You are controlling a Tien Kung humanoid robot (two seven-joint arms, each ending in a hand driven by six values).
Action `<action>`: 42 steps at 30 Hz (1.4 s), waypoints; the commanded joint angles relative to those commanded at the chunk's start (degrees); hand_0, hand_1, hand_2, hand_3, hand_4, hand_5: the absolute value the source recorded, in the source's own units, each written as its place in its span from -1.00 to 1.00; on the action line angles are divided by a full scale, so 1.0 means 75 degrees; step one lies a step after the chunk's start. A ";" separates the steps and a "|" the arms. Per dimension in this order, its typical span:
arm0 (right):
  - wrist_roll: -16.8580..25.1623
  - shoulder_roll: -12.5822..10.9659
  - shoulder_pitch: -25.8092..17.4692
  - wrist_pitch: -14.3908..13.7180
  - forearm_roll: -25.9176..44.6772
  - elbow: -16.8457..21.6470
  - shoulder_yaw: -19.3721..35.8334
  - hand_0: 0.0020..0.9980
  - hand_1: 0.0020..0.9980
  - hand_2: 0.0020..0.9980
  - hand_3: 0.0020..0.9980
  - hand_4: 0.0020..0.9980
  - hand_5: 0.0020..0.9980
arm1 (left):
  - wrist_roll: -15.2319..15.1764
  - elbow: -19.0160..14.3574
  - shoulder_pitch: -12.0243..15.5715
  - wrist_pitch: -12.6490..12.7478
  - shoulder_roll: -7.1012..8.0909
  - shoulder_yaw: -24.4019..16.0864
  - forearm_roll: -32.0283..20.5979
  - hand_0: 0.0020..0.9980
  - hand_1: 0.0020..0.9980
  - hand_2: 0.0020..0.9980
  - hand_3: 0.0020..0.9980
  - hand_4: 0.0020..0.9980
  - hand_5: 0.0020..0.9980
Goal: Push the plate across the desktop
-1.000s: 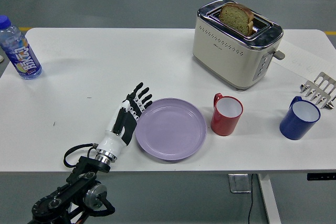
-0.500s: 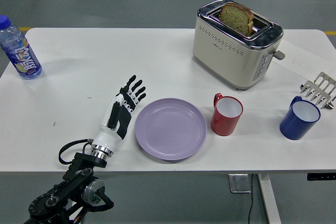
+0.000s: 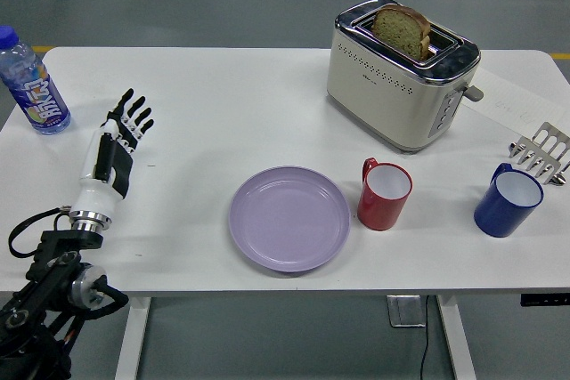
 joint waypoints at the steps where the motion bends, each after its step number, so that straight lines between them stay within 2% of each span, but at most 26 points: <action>1: -0.0001 0.0000 -0.0003 -0.0001 -0.0003 0.0000 0.0004 0.20 0.09 0.28 0.24 -0.72 -0.29 | 0.0007 -0.0008 0.0025 -0.0004 0.0052 -0.0042 0.0006 0.72 0.77 0.82 0.81 -0.03 1.00; 7: -0.0014 0.0009 -0.0059 -0.0016 -0.0003 0.0000 0.0057 0.20 0.09 0.28 0.24 -0.72 -0.29 | 0.0104 -0.0064 0.0419 -0.0058 0.0532 -0.0444 -0.0007 0.72 0.78 0.81 0.80 -0.02 1.00; 10: -0.0016 0.0008 -0.0074 -0.0016 -0.0001 0.0000 0.0067 0.20 0.09 0.28 0.24 -0.72 -0.29 | 0.0145 -0.0059 0.0616 -0.0094 0.0686 -0.0667 0.0020 0.72 0.78 0.81 0.80 -0.02 1.00; 14: -0.0017 0.0017 -0.0075 -0.0024 0.0047 0.0000 0.0059 0.20 0.09 0.28 0.24 -0.72 -0.29 | 0.0177 -0.0081 0.0804 -0.0111 0.0758 -0.1090 0.0051 0.72 0.78 0.81 0.80 -0.01 1.00; 22: -0.0018 0.0001 0.0000 -0.0031 0.0053 0.0000 0.0054 0.20 0.09 0.27 0.24 -0.72 -0.29 | 0.0353 -0.0280 0.1110 -0.0218 0.0828 -0.2101 0.0210 0.72 0.78 0.81 0.80 -0.01 1.00; 23: -0.0009 -0.0008 0.0007 -0.0034 0.0078 0.0000 0.0039 0.20 0.09 0.28 0.24 -0.72 -0.28 | 0.0370 -0.0297 0.1149 -0.0226 0.0836 -0.2182 0.0220 0.70 0.73 0.73 0.69 -0.01 1.00; 25: 0.0011 -0.0028 0.0025 -0.0042 0.0133 0.0000 0.0017 0.20 0.09 0.28 0.24 -0.72 -0.28 | 0.0379 -0.0334 0.1235 -0.0246 0.0854 -0.2363 0.0250 0.70 0.73 0.73 0.69 -0.01 1.00; 28: 0.0013 -0.0043 0.0041 -0.0041 0.0116 0.0000 0.0037 0.20 0.09 0.28 0.24 -0.72 -0.28 | 0.0394 -0.0385 0.1282 -0.0265 0.0839 -0.2490 0.0270 0.70 0.73 0.73 0.69 -0.01 1.00; 29: 0.0013 -0.0044 0.0043 -0.0041 0.0112 0.0000 0.0040 0.20 0.09 0.28 0.24 -0.72 -0.29 | 0.0397 -0.0391 0.1285 -0.0267 0.0835 -0.2504 0.0272 0.68 0.70 0.69 0.63 -0.01 1.00; 42: 0.0001 -0.0057 0.0068 -0.0036 0.0029 0.0000 0.0106 0.20 0.09 0.27 0.24 -0.72 -0.29 | 0.0433 -0.0403 0.1350 -0.0362 0.0564 -0.2731 0.0304 0.67 0.69 0.69 0.62 0.00 1.00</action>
